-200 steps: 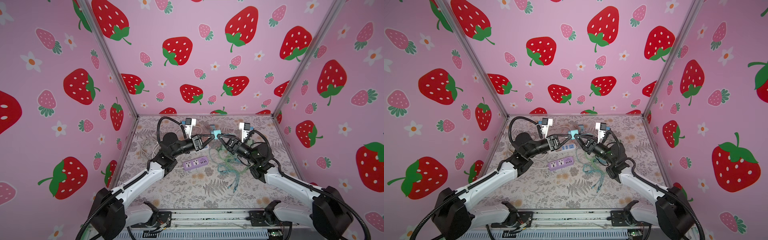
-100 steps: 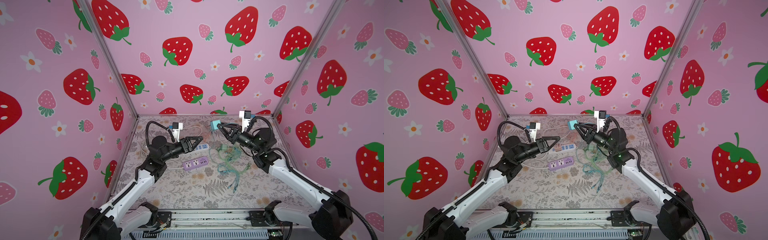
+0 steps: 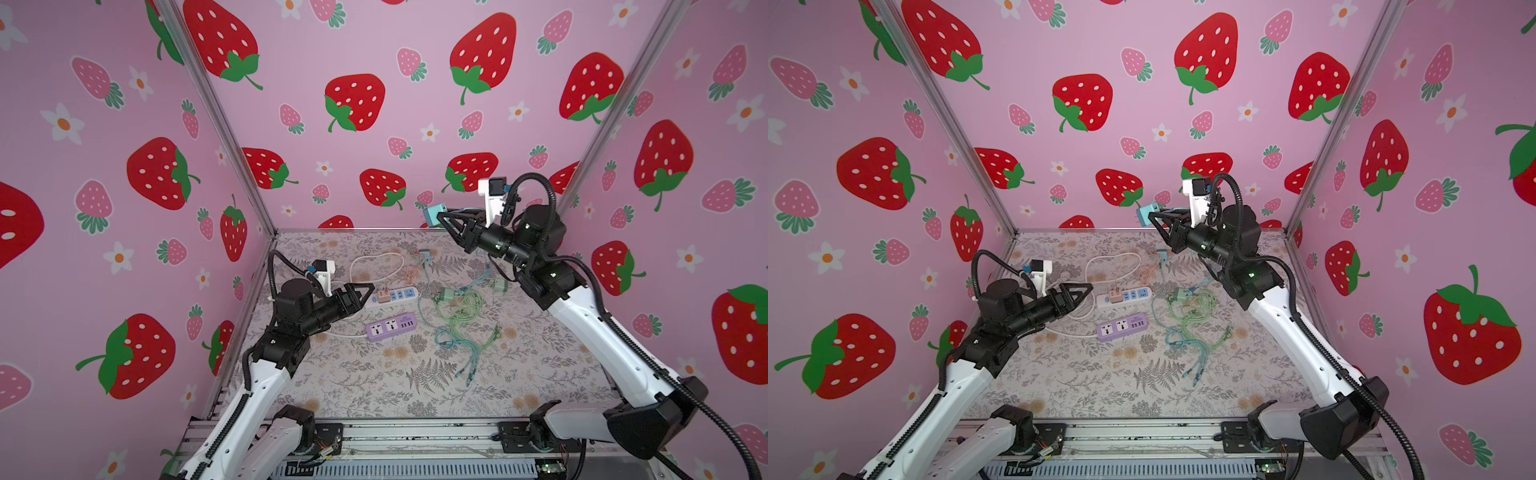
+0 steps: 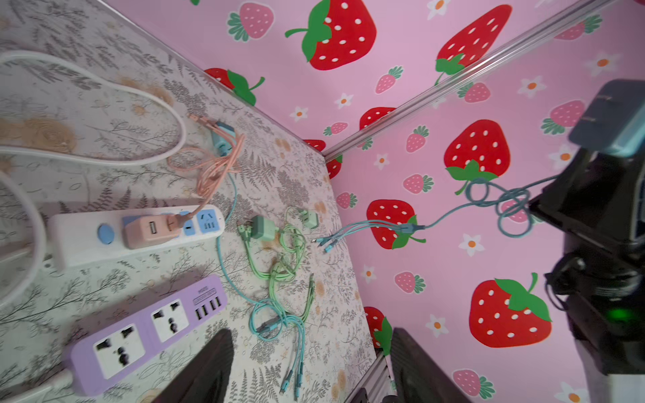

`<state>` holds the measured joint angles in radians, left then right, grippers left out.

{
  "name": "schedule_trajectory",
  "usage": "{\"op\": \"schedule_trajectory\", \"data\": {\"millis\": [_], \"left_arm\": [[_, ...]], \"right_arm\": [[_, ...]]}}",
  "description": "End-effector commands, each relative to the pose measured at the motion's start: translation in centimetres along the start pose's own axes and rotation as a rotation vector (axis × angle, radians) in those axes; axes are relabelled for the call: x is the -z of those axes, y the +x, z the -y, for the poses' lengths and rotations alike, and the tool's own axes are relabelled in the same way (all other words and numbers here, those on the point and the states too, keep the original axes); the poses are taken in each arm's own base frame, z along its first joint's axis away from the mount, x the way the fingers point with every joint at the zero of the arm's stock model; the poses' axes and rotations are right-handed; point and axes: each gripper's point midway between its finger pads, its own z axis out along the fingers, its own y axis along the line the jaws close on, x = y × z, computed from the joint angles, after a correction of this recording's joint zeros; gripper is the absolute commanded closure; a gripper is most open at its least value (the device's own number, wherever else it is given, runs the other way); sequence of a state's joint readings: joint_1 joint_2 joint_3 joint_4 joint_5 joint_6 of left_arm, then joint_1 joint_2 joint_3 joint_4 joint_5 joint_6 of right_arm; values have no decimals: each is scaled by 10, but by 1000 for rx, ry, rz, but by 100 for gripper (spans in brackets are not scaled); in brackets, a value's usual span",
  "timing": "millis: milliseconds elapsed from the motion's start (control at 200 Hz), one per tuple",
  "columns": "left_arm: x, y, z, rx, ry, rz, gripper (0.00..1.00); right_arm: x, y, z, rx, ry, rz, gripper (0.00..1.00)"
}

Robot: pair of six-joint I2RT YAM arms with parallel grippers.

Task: Insert the plug

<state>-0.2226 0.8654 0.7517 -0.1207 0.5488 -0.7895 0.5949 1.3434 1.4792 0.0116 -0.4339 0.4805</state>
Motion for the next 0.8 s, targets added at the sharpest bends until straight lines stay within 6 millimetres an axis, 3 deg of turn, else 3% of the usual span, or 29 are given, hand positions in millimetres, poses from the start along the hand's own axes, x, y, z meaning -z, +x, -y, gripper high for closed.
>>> {"op": "schedule_trajectory", "data": {"millis": [0,145,310,540,795], "left_arm": [[4,5,-13,3,-55,-13,26],[6,4,-20,4,-86,-17,26],[7,2,-32,32,-129,-21,26],[14,6,-46,53,-174,-18,25],[18,18,-63,85,-216,-22,25]], "right_arm": [[8,14,21,33,112,-94,83],[16,23,36,34,159,-130,83],[-1,28,41,52,133,-145,83],[-49,15,54,88,69,-118,83],[-124,15,87,137,24,-118,84]]}}
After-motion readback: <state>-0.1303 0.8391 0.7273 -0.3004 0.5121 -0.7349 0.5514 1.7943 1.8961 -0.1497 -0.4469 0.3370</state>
